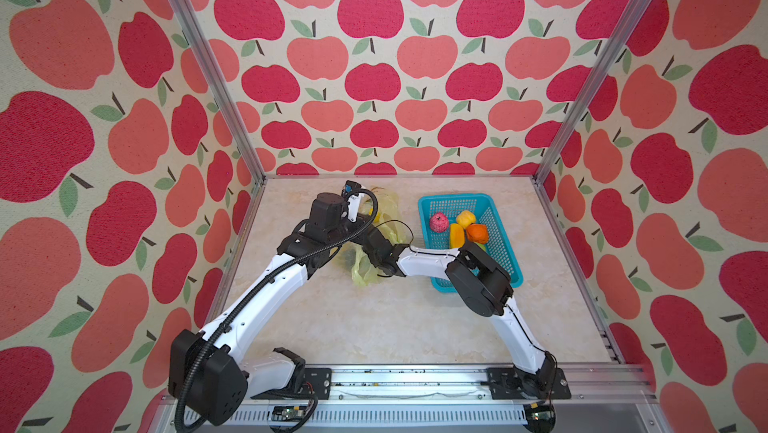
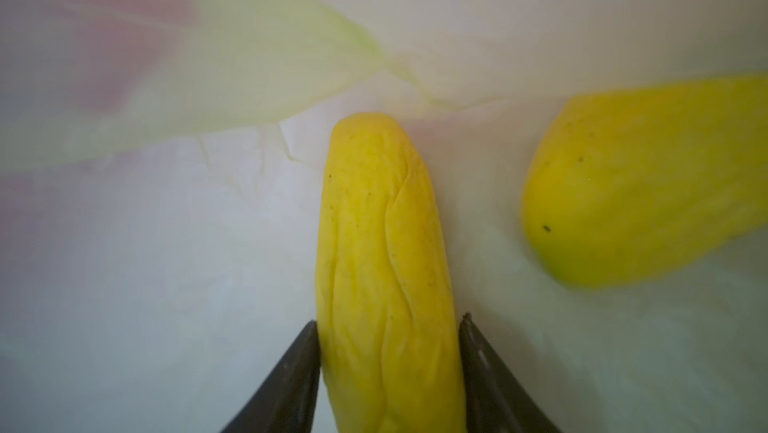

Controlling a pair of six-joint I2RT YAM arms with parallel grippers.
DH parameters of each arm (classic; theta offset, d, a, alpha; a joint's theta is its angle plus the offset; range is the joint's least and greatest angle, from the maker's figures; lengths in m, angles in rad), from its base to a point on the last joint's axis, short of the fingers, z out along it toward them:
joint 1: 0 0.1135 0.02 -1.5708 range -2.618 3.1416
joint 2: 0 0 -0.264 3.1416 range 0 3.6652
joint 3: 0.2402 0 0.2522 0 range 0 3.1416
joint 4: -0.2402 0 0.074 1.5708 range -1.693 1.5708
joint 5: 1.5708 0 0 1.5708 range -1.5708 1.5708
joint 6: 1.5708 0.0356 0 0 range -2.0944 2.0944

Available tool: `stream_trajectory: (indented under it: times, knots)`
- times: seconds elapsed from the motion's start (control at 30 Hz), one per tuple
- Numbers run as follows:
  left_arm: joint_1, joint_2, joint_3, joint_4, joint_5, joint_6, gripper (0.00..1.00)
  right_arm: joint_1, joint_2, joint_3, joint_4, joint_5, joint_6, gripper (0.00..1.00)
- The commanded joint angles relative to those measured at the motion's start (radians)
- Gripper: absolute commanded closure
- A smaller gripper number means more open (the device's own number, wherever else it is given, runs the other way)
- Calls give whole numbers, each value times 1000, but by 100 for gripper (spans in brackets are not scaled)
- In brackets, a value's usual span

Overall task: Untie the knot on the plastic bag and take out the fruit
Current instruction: 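Grasp the long yellow melon with the right gripper and lift it, then carry the yellow melon into the teal basket with the right gripper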

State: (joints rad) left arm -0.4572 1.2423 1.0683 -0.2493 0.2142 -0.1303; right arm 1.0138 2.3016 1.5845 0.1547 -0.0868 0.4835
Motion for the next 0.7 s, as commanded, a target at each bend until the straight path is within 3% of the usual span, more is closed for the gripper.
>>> stream_trajectory:
  times: [0.0,0.17,0.4,0.67]
  knots:
    - [-3,-3,0,16,-18,20,100,-4,8,9,-59,44,-39,55]
    - [3,-5,-9,23,-24,22,100,-17,-61,-76,-29,57,-35,68]
    - [14,0,-16,31,-27,14,100,-37,-271,-307,49,84,-38,83]
    - [23,-2,-21,38,-32,10,100,-17,-604,-575,59,141,-105,89]
